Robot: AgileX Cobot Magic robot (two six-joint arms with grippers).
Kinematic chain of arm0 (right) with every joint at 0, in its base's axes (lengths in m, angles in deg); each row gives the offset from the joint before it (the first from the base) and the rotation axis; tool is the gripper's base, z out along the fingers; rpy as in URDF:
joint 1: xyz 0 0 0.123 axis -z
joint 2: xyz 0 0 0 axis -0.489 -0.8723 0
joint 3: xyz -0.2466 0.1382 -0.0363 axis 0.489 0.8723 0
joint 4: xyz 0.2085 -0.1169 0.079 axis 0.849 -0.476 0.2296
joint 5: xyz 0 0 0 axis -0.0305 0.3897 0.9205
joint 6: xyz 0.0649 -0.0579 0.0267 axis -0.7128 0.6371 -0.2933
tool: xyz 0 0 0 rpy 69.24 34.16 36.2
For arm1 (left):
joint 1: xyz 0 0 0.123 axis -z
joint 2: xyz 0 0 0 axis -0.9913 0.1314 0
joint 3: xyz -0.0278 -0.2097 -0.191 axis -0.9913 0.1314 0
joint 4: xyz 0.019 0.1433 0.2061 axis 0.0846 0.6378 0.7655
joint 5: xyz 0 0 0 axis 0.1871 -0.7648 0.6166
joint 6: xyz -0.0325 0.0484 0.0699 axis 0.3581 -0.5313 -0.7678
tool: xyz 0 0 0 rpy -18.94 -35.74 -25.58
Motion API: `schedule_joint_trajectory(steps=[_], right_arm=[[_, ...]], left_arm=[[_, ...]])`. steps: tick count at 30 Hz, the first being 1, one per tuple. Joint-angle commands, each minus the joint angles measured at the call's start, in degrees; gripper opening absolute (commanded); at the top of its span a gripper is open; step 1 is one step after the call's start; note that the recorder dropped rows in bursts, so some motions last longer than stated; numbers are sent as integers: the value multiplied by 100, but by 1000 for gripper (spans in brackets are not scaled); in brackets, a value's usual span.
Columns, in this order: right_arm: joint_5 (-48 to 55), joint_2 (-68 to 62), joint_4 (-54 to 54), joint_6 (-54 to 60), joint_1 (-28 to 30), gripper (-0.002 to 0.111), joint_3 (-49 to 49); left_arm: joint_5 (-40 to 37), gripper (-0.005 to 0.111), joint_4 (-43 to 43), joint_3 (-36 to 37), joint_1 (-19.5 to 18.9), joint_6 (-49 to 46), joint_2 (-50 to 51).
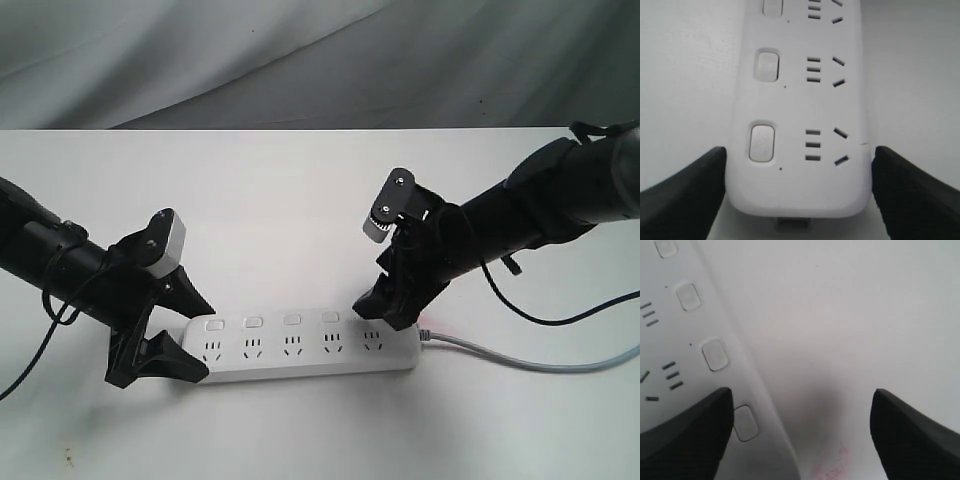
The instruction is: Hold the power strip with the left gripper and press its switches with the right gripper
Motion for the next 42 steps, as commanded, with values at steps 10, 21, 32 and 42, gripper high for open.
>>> schedule_joint_trajectory(steps=[10,21,32,42], right_arm=[[-1309,1830,102,-1128,0,70,36],[-2524,3757,86,-1822,0,70,36],[-2462,5697,110,-2276,0,50,36],[-1861,6909,-85,-2608,0,10,36]], left_arm=[[100,47,107,5,33,-50,14],[100,47,107,5,33,-50,14],[100,47,107,5,33,-50,14],[100,47,107,5,33,-50,14]])
